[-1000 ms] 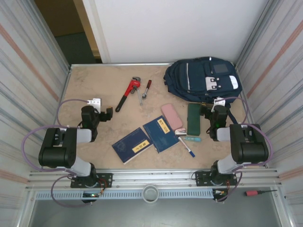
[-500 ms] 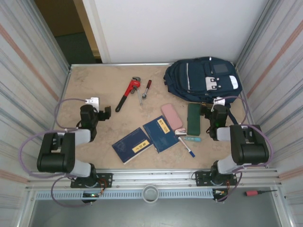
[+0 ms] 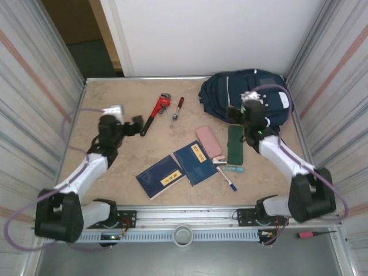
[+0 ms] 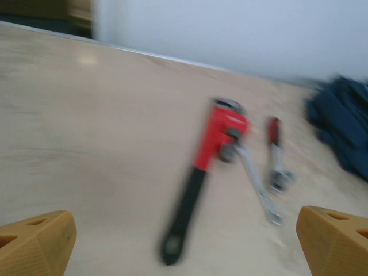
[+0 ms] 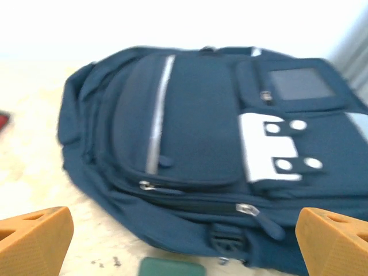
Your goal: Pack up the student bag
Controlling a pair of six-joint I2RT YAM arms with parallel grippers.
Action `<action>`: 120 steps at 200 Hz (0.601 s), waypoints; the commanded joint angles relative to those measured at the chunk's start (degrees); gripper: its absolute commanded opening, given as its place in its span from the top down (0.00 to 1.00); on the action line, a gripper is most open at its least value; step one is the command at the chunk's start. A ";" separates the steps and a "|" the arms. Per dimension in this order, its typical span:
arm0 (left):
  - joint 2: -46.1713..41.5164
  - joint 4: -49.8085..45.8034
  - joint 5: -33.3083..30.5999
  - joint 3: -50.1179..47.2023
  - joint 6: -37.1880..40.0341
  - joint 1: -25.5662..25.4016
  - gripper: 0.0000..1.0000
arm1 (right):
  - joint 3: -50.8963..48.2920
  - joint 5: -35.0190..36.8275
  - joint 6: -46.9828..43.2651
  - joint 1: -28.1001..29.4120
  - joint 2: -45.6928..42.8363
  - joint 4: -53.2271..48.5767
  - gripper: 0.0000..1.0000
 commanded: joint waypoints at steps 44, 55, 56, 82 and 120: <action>16.02 -17.15 -1.58 17.34 3.25 -11.73 0.01 | 26.73 -4.43 -5.95 2.60 27.20 -25.30 0.01; 17.75 -18.67 -0.66 19.05 3.60 -11.90 0.01 | 29.76 -3.38 -6.73 2.98 30.29 -26.64 0.01; 17.92 -18.83 -0.63 19.20 3.63 -11.95 0.01 | 30.02 -3.34 -6.78 3.02 30.59 -26.80 0.01; 21.13 -21.54 -0.85 22.43 4.76 -12.65 0.01 | 35.38 -3.15 -7.42 3.35 36.20 -30.02 0.06; 32.05 -26.62 -4.64 33.65 8.71 -15.24 0.07 | 39.62 -1.63 -8.12 3.37 41.46 -31.03 0.17</action>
